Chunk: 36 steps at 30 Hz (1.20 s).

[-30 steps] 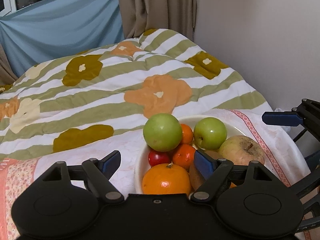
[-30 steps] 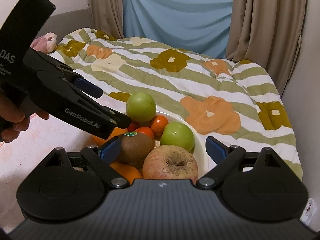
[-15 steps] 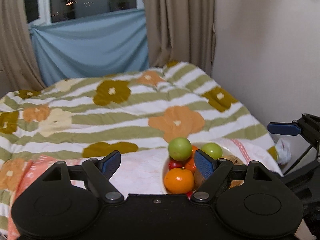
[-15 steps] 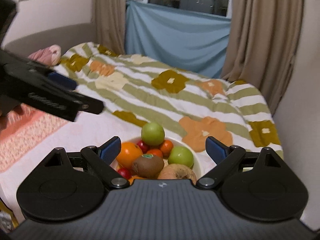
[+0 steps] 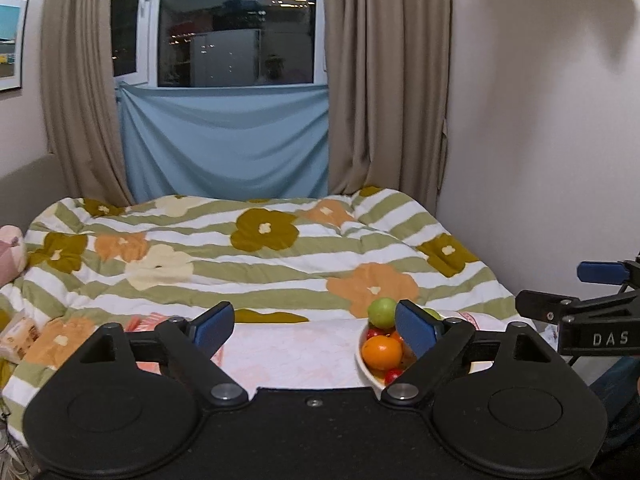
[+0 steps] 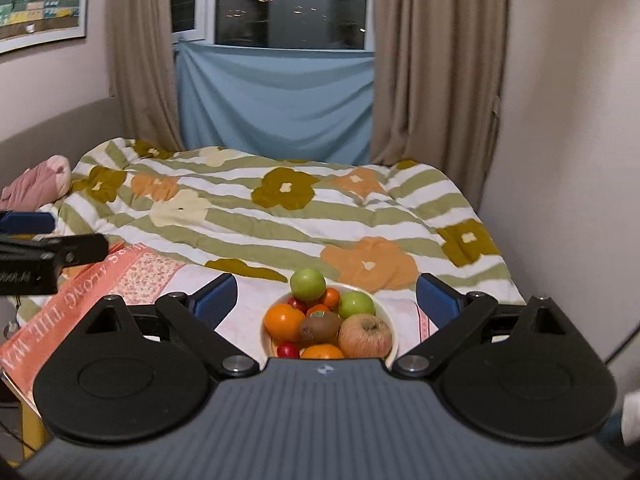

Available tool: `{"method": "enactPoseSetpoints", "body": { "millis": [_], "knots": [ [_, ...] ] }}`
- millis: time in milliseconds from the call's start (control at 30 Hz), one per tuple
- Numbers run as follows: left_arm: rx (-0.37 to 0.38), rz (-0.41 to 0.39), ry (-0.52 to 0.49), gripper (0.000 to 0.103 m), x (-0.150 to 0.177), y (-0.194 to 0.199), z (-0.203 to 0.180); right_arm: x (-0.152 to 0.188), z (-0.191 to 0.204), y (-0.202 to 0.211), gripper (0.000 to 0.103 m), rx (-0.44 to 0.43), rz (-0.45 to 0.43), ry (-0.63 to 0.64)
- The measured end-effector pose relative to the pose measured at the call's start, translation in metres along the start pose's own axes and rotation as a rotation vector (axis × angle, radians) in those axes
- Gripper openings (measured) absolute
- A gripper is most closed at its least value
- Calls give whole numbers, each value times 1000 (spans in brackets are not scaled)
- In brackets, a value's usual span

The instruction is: Organize fruits

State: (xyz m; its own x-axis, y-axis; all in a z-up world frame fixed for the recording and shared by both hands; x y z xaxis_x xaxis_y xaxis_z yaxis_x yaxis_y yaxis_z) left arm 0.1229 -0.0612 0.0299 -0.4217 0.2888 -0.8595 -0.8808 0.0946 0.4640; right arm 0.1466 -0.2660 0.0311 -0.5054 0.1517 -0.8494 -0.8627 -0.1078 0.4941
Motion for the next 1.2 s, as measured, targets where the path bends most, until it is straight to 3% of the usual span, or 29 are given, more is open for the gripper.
{"method": "enactPoseSetpoints", "body": {
  "millis": [167, 467, 1200],
  "knots": [
    [-13, 13, 35, 102, 14, 21, 4, 15, 10, 23, 103, 43, 33, -44],
    [-20, 64, 19, 103, 43, 34, 5, 45, 7, 35, 103, 135, 79, -89],
    [-10, 75, 3, 103, 50, 40, 5, 50, 12, 44, 103, 127, 78, -94]
  ]
}}
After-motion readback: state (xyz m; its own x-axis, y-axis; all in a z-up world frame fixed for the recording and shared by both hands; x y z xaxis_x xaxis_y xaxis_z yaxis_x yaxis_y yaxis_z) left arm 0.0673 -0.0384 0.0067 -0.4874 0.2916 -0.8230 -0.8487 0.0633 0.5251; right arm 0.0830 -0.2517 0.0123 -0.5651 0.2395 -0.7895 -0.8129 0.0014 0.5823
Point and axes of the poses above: each gripper's, at about its wrist camera, not at the fingertips, and y roughly against the way its jaws point, z to its left, x to its underside, the point moved 5 cm from there along -y, roughly the way its jaws point, and after that the axes turned 15 degrees about -y, right-handed, at the moved point
